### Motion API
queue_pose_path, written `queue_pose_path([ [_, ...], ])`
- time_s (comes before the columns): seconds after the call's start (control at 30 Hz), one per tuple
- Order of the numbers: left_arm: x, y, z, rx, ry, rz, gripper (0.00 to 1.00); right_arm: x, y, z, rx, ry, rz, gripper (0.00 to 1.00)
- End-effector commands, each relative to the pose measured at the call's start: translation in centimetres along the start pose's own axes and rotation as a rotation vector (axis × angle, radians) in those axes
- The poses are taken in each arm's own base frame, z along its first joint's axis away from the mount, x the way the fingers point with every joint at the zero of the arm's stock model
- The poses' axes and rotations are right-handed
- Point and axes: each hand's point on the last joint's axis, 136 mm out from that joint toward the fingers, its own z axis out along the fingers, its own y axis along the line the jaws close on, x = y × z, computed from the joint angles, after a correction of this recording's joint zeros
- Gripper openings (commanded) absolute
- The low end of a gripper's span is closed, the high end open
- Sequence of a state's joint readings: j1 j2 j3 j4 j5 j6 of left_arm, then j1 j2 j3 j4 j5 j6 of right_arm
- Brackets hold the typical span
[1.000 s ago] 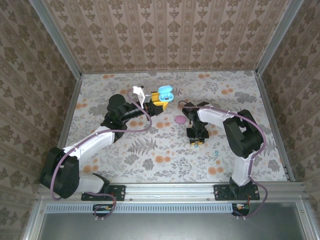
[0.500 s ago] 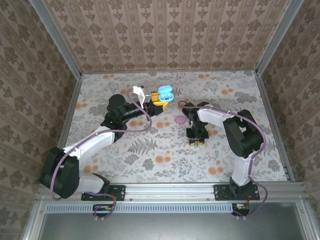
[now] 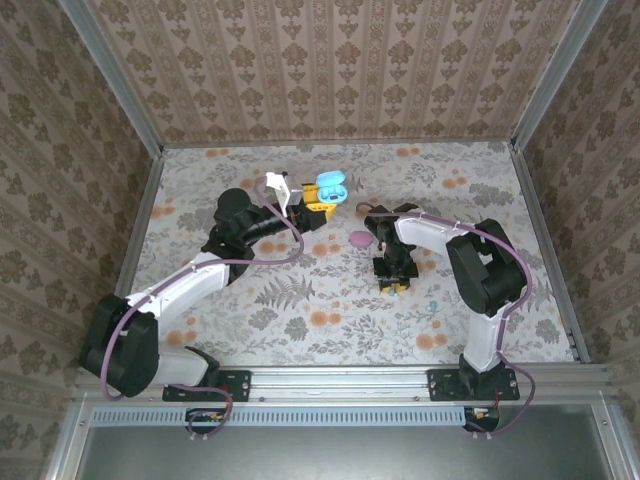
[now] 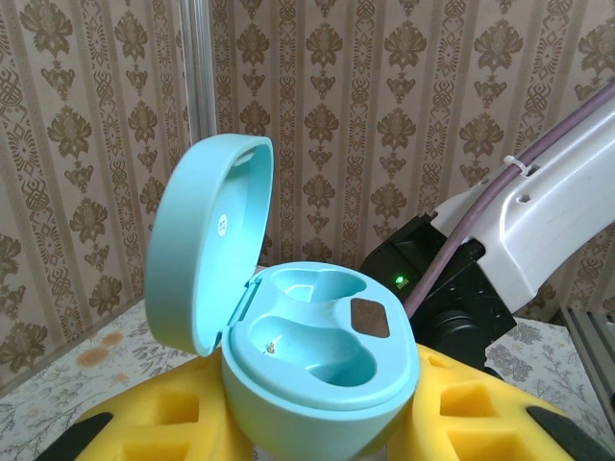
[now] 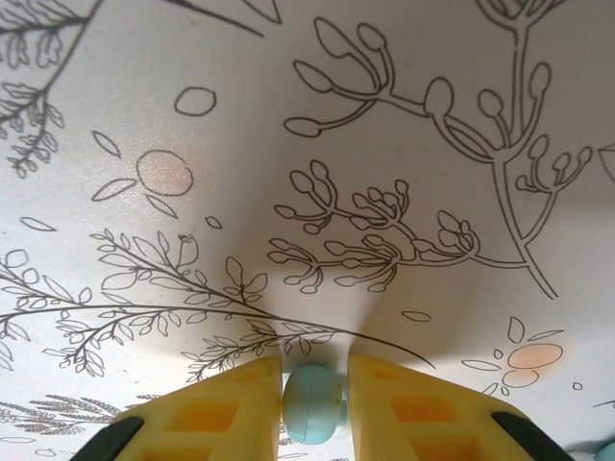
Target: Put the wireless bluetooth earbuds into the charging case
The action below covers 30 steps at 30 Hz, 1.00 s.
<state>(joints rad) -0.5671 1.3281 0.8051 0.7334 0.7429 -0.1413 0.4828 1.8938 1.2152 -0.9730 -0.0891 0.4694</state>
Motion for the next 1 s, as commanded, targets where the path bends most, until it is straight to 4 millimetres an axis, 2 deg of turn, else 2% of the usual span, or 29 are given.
queue_pose_path([
  [0.0,-0.9,-0.1,-0.5,-0.007,-0.02,0.029,0.33,0.7,-0.2,0.2,0.025,0.037,-0.021,0.27],
  [0.3,-1.0,-0.1,-0.5,-0.006,-0.02,0.03,0.33,0.0,0.1,-0.6,0.001,-0.014,-0.011,0.23],
  [0.47,-0.9,-0.1,-0.6,-0.009,-0.018,0.03,0.33,-0.4,0.7,-2.0,-0.056,-0.071,0.0,0.21],
  [0.57,-1.0,-0.1,-0.6,-0.009,-0.02,0.031,0.33,-0.7,1.8,-3.5,-0.167,-0.119,0.018,0.2],
  [0.67,-1.2,0.0,-0.6,-0.015,-0.022,0.035,0.32,-1.2,3.9,-6.0,-0.397,-0.174,0.054,0.2],
  [0.77,-1.3,0.2,-0.7,-0.033,-0.025,0.039,0.32,-1.7,5.8,-9.8,-0.662,-0.245,0.061,0.2],
  [0.87,-1.4,0.3,-0.7,-0.039,-0.028,0.045,0.32,-2.3,7.1,-14.2,-0.908,-0.314,0.053,0.19],
  [0.97,-1.4,0.3,-0.8,-0.045,-0.031,0.049,0.32,-2.3,7.2,-18.2,-1.093,-0.364,0.038,0.19],
])
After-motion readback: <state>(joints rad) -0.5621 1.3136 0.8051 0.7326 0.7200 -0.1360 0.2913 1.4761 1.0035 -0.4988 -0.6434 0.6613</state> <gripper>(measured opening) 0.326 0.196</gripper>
